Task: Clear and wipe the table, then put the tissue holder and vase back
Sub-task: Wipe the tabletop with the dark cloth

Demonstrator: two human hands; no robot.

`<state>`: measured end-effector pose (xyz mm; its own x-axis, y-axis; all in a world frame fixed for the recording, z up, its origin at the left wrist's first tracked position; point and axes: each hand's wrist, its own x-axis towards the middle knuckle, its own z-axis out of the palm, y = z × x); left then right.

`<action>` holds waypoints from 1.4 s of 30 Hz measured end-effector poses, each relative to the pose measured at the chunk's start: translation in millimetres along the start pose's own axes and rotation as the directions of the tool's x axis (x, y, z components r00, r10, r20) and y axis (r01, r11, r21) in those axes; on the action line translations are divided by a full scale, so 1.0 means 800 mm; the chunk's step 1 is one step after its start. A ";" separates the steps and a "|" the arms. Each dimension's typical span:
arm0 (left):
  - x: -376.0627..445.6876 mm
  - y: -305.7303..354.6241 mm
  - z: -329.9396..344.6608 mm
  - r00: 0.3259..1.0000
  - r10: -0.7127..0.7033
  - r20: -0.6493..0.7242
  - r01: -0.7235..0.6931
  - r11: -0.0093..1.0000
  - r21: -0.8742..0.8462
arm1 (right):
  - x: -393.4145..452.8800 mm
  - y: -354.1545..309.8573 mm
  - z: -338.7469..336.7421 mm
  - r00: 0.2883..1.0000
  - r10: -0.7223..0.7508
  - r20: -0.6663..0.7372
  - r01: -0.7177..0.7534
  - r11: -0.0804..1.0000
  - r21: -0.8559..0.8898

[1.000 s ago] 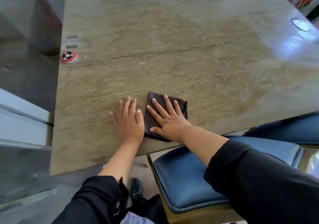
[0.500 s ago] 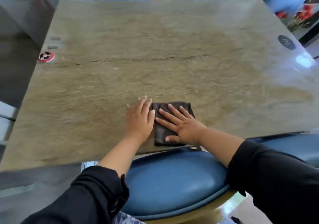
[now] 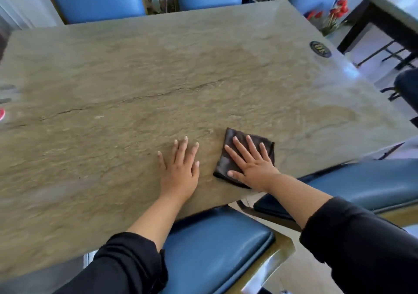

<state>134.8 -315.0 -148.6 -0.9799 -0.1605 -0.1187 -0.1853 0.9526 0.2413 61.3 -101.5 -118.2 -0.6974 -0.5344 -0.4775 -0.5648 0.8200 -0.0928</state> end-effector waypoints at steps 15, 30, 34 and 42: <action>0.041 0.034 0.012 0.994 -0.016 -0.106 0.022 0.998 0.055 | 0.040 0.057 -0.016 0.946 0.316 -0.070 -0.289 0.922 0.258; 0.067 0.004 0.002 0.993 -0.053 -0.108 0.064 0.992 0.106 | 0.084 0.061 -0.030 0.925 0.329 -0.190 -0.281 0.929 0.240; 0.067 0.005 0.000 0.992 -0.044 -0.117 0.055 0.994 0.093 | 0.122 0.023 -0.044 0.905 0.395 -0.157 -0.342 0.896 0.281; 0.068 0.001 0.001 0.993 -0.034 -0.113 0.043 0.996 0.077 | 0.041 0.013 -0.006 0.970 -0.175 -0.170 0.178 0.984 0.002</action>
<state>81.5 -323.0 -155.7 -0.9751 -0.2212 -0.0178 -0.2211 0.9619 0.1610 30.3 -111.1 -130.2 -0.6524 -0.6965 -0.2987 -0.6788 0.7123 -0.1782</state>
